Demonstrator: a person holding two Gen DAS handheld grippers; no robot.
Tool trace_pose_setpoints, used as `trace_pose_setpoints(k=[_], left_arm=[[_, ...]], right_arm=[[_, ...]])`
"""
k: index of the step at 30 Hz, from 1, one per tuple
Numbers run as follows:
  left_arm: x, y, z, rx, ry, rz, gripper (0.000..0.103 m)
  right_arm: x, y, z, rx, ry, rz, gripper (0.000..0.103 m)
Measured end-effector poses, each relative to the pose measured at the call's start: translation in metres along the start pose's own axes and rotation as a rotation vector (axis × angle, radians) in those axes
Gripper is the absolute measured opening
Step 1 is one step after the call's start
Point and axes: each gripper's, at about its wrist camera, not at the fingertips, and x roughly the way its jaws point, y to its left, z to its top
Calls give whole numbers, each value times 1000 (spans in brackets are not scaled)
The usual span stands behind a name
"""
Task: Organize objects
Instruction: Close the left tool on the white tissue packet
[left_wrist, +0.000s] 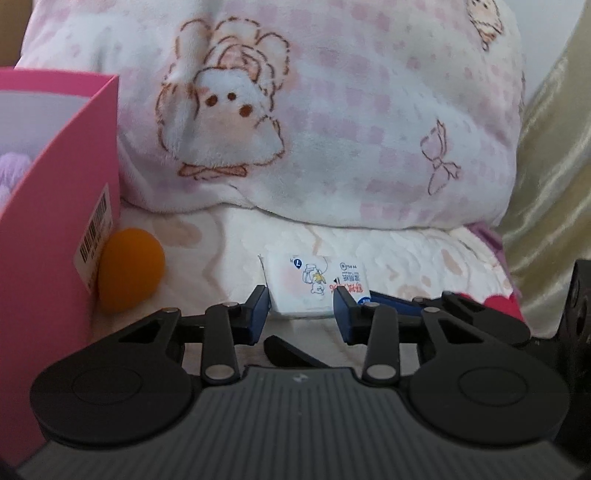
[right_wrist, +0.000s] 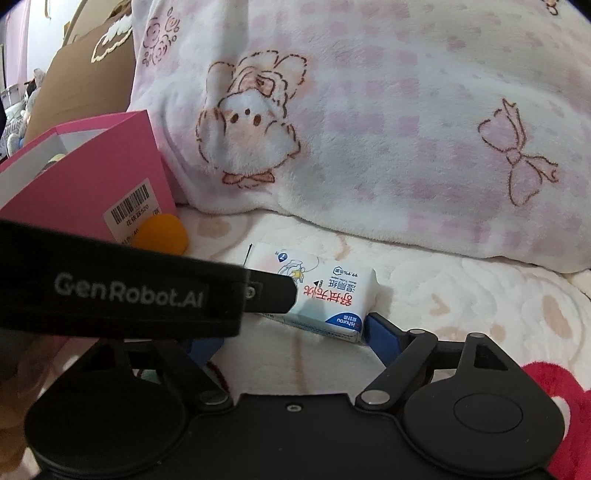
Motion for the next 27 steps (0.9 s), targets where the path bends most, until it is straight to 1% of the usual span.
trace_pose_setpoints(k=[3,5,9,12,14,16,17,19,22,23,25,27], left_arm=[[2,-4,-2,24,7,24,36],[0,-5,-1,21,18,23,36],[-3,-3,3,-32,91,-13,36],[-6,-2,4,-91,142,-36,36],[-10,-2,4,-85,146,-57,36],[-9,0,6,-96,167,-73,36],[-10,0,6,-97,162,-73,36],[-9,-2,6,-77,157,-46,36],[-5,-5,4,-28,159,45,36],[-2,-4,3,-26,161,51,37],[1,2,1,-55,168,38,38],[1,6,3,-76,161,17,34]], right_arm=[[-2,6,3,-63,12,-8,85],[-6,9,5,-83,11,-11,85],[-12,8,8,-91,24,-16,85],[-14,7,6,-89,60,-9,86],[-13,4,5,-70,81,-1,86],[-7,-3,7,-4,112,15,86],[-5,-7,7,25,118,23,87],[-4,-11,7,48,112,34,88],[-5,-12,7,57,107,47,90],[-4,-12,6,61,109,50,90],[-1,-12,5,51,114,49,92],[1,-10,7,45,109,47,93]])
